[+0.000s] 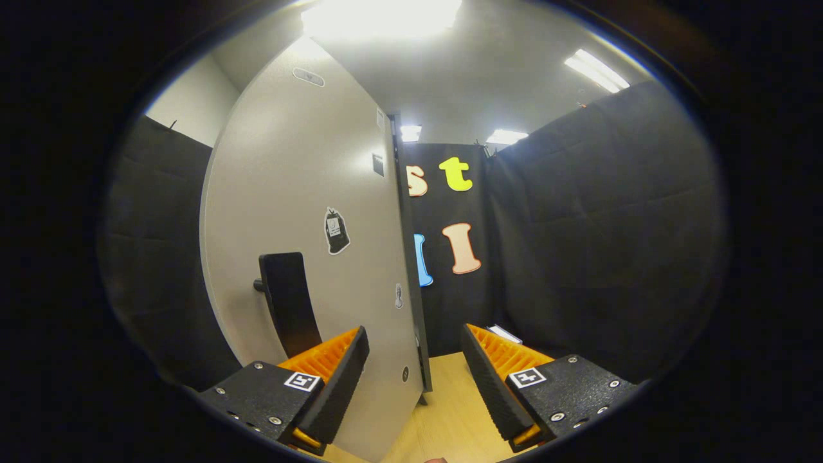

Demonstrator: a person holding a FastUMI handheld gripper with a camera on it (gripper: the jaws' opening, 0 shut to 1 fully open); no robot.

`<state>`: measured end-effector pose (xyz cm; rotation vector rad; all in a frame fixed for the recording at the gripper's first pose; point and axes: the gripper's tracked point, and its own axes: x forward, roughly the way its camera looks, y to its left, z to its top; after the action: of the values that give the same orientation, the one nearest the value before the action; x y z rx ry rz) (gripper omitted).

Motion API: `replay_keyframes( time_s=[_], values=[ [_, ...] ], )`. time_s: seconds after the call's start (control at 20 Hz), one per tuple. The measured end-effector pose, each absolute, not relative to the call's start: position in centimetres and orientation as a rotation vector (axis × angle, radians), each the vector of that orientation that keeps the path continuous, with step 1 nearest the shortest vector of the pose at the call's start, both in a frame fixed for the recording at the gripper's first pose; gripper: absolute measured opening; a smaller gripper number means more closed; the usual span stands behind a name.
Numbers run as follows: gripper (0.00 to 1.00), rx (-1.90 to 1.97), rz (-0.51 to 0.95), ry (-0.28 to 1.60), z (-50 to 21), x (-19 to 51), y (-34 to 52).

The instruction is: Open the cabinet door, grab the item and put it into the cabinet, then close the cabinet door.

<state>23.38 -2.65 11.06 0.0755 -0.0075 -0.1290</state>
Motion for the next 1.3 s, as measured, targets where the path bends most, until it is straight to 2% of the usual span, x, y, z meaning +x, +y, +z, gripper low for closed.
replay_keyframes(
  time_s=[0.8,1.3],
  values=[
    [0.93,0.137,0.056,0.04,10.5,30.7,6.0],
    [0.94,0.051,0.174,0.129,7.4,36.4,13.3]
  ],
)
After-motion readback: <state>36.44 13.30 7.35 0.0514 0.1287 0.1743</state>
